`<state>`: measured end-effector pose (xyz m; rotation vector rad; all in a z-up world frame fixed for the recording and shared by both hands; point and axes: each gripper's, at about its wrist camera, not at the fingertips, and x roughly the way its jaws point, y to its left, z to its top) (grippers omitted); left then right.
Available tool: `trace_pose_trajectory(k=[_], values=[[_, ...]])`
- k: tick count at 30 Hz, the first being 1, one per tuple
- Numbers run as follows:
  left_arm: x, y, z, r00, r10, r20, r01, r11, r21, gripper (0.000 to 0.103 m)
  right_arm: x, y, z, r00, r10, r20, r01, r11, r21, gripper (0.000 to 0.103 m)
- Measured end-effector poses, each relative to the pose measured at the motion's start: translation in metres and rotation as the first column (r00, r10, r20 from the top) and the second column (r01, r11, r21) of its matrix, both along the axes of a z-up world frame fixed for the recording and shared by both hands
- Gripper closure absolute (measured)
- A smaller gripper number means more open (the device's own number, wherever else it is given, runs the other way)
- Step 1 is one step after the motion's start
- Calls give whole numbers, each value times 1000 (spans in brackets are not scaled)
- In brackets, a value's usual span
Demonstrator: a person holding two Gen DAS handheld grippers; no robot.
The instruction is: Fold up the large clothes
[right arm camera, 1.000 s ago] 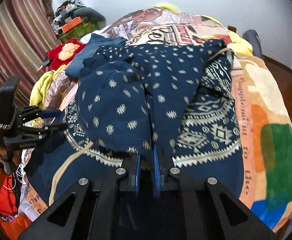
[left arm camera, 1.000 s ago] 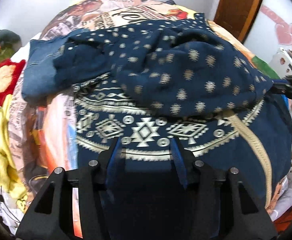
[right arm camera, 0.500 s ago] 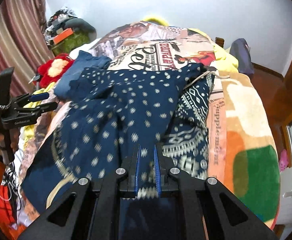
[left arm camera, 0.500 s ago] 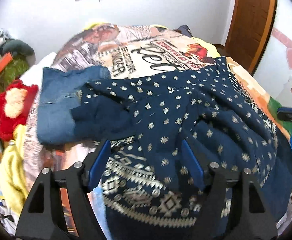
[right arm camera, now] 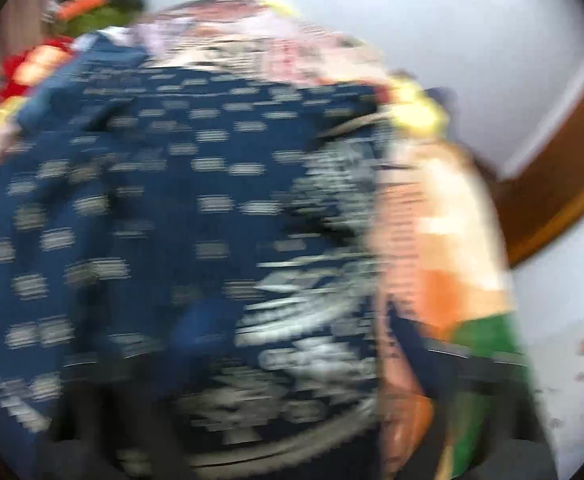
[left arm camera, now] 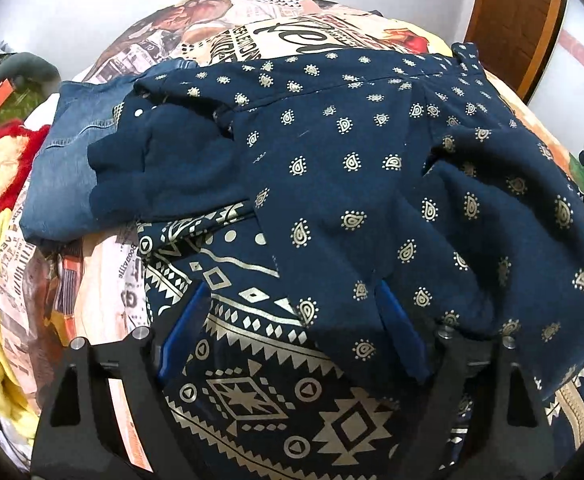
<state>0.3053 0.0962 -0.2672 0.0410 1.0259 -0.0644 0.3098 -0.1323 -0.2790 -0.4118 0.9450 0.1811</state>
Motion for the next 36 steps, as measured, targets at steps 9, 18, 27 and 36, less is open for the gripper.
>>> trace_pose_trajectory(k=[9, 18, 27, 36], values=[[-9, 41, 32, 997, 71, 32, -69, 996, -54, 19, 20, -55, 23, 992, -34, -119, 68, 955, 288, 0], [48, 135, 56, 967, 248, 67, -240, 965, -110, 19, 88, -68, 47, 996, -53, -74, 80, 902, 425, 0], [121, 175, 5, 964, 253, -78, -264, 904, -337, 42, 190, -60, -2, 977, -100, -187, 179, 862, 473, 26], [161, 172, 4, 959, 282, -14, -271, 905, -327, 88, 230, -48, -24, 970, -50, -236, 183, 791, 584, 87]])
